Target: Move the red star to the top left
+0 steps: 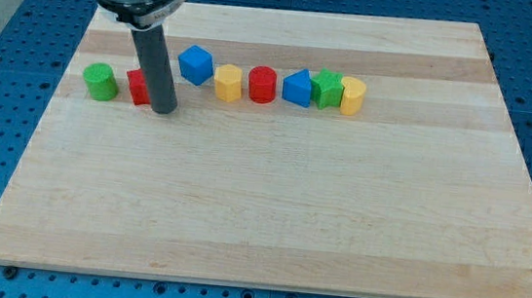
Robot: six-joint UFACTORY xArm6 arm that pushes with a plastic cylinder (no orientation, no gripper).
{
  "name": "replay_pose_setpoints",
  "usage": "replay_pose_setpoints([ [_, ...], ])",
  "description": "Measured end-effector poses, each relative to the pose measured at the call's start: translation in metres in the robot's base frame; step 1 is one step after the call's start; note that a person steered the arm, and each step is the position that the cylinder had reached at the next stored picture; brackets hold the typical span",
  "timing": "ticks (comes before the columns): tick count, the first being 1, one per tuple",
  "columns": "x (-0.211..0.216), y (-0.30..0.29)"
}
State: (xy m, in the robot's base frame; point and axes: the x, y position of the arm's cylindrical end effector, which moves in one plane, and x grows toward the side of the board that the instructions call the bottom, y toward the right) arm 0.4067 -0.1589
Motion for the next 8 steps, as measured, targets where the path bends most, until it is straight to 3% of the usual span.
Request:
replay_pose_setpoints([
  [2, -0.056, -0.009],
  [3, -0.063, -0.004],
  [5, 0.002, -0.002],
  [6, -0.002, -0.031],
  [8, -0.049, -0.033],
])
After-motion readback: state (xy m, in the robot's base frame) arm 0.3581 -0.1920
